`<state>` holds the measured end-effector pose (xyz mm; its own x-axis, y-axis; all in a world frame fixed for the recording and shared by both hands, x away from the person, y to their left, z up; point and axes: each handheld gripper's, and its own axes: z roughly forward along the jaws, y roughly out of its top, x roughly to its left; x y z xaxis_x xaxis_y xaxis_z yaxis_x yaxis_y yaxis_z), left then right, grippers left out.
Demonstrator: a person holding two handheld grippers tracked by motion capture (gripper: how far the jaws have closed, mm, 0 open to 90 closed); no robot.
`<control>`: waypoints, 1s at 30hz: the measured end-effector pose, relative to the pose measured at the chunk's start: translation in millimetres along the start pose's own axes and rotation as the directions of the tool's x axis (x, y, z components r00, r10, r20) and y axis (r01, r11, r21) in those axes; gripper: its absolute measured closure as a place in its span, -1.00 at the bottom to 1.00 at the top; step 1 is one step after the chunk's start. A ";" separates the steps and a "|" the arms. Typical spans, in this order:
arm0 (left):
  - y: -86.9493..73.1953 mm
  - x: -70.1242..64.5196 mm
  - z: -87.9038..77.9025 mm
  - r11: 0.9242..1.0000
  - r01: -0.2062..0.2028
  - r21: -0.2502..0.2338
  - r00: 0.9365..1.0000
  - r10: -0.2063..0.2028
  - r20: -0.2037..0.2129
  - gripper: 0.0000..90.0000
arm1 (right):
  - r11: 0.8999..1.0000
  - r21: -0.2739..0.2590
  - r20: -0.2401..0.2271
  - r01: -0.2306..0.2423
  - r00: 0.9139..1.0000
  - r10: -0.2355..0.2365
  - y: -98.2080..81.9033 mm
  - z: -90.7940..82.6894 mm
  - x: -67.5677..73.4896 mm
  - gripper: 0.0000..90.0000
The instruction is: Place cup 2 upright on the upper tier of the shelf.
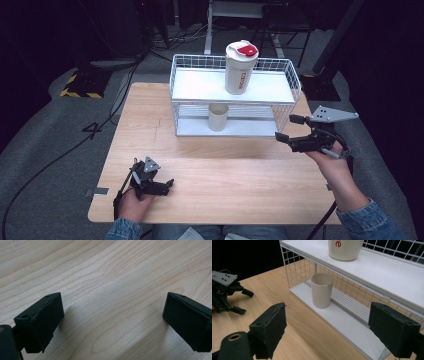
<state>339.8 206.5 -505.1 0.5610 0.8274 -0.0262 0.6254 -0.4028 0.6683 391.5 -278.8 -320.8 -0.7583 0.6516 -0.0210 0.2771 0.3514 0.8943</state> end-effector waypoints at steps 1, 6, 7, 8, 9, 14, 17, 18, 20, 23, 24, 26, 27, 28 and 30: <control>0.0 -0.1 0.1 1.000 0.002 -0.001 1.000 -0.002 0.001 -0.91 | 1.000 0.022 0.001 0.005 1.000 -0.005 -6.1 -0.9 1.3 -0.66; -0.2 -0.4 0.2 1.000 0.005 -0.004 1.000 -0.005 -0.002 -0.91 | 0.999 0.032 0.012 0.001 1.000 -0.001 -24.9 -2.7 4.2 -0.65; -0.2 -0.3 0.1 1.000 0.004 -0.002 1.000 -0.004 0.000 -0.91 | 0.999 0.033 0.013 -0.020 1.000 0.019 -33.5 -3.5 4.2 -0.66; -0.2 -0.4 0.2 1.000 0.005 -0.004 1.000 -0.005 -0.002 -0.91 | 0.999 0.030 0.012 -0.028 1.000 0.028 -37.3 -3.8 4.0 -0.65; -0.2 -0.4 0.2 1.000 0.005 -0.003 1.000 -0.005 -0.001 -0.91 | 0.998 0.032 0.008 -0.048 0.999 0.048 -43.3 -4.2 3.9 -0.66; -0.2 -0.4 0.2 1.000 0.004 -0.004 1.000 -0.004 -0.002 -0.91 | 0.997 0.039 0.009 -0.068 0.998 0.068 -67.1 -2.9 2.6 -0.65; -0.2 -0.4 0.2 1.000 0.005 -0.004 1.000 -0.005 -0.002 -0.91 | 0.995 0.054 0.000 -0.086 0.996 0.086 -82.4 1.0 2.6 -0.65; -0.2 -0.4 0.2 1.000 0.005 -0.004 1.000 -0.005 -0.002 -0.91 | 0.995 0.054 0.000 -0.086 0.996 0.086 -82.4 1.0 2.6 -0.65; -0.2 -0.4 0.2 1.000 0.005 -0.004 1.000 -0.005 -0.001 -0.91 | 0.994 0.062 0.011 -0.095 0.995 0.095 -96.7 5.3 4.0 -0.65; -0.2 -0.4 0.2 1.000 0.004 -0.003 1.000 -0.004 -0.002 -0.91 | 0.992 0.065 0.015 -0.106 0.994 0.105 -105.7 9.0 4.8 -0.65; 0.0 0.1 -0.1 1.000 -0.003 -0.001 1.000 0.003 -0.002 -0.91 | 0.991 0.068 0.017 -0.112 0.994 0.111 -110.3 11.1 5.1 -0.65; -0.2 -0.8 0.4 1.000 0.008 -0.005 1.000 -0.008 -0.005 -0.91 | 0.988 0.077 0.021 -0.132 0.991 0.131 -120.3 16.6 6.1 -0.65; -0.1 -0.8 0.4 1.000 0.008 -0.005 1.000 -0.008 -0.004 -0.91 | 0.987 0.084 0.023 -0.137 0.991 0.136 -124.4 19.1 6.4 -0.65; -0.2 -0.8 0.4 1.000 0.008 -0.005 1.000 -0.008 -0.004 -0.91 | 0.985 0.100 0.036 -0.137 0.990 0.134 -131.8 23.8 7.2 -0.65; -0.2 -0.8 0.4 1.000 0.008 -0.005 1.000 -0.008 -0.004 -0.91 | 0.984 0.107 0.040 -0.139 0.990 0.136 -134.3 25.0 7.4 -0.65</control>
<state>339.5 205.7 -505.5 0.5534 0.8325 -0.0285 0.6274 -0.3940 0.6717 363.4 -304.3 -452.2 -0.6895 0.7195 0.0828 0.4414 0.3267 0.8357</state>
